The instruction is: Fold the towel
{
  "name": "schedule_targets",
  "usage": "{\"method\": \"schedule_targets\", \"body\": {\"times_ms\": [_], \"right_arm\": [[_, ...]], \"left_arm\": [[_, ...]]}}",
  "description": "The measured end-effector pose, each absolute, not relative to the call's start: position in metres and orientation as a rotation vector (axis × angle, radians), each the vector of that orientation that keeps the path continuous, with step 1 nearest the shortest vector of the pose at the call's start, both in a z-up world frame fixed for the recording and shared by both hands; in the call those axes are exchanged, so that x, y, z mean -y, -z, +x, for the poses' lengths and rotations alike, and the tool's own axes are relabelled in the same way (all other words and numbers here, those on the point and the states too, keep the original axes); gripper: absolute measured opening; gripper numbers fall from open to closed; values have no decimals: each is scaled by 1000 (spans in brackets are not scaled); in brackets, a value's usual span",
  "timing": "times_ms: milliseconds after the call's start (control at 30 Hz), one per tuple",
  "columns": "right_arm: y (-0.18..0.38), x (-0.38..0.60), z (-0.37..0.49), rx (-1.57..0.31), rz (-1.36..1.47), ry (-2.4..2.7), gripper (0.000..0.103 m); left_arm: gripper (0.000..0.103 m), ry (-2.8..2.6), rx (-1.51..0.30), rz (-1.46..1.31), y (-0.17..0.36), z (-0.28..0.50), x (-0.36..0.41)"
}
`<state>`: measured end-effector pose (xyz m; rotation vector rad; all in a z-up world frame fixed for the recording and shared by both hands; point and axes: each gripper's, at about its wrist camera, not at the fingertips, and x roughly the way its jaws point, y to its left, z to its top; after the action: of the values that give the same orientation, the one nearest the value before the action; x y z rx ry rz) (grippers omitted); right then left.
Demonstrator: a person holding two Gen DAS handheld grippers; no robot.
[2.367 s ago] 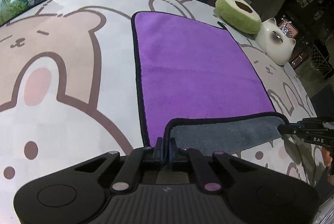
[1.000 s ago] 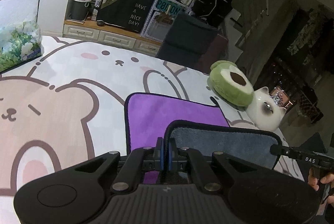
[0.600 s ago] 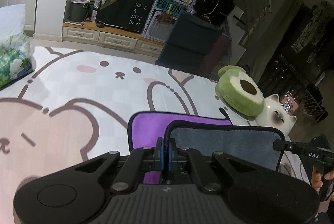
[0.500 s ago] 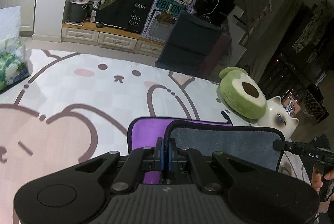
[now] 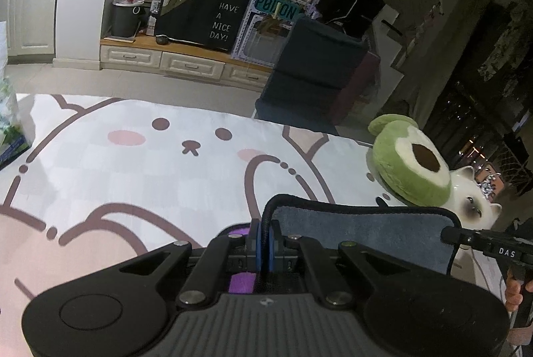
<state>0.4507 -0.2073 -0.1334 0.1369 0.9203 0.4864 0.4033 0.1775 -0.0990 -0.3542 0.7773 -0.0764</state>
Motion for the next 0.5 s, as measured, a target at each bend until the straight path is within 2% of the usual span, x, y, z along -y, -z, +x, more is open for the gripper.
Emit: {"method": "schedule_targets", "body": {"times_ms": [500], "right_arm": [[155,196,479,-962,117,-443,5]], "left_arm": [[4,45,-818,-367,120,438,-181]]}}
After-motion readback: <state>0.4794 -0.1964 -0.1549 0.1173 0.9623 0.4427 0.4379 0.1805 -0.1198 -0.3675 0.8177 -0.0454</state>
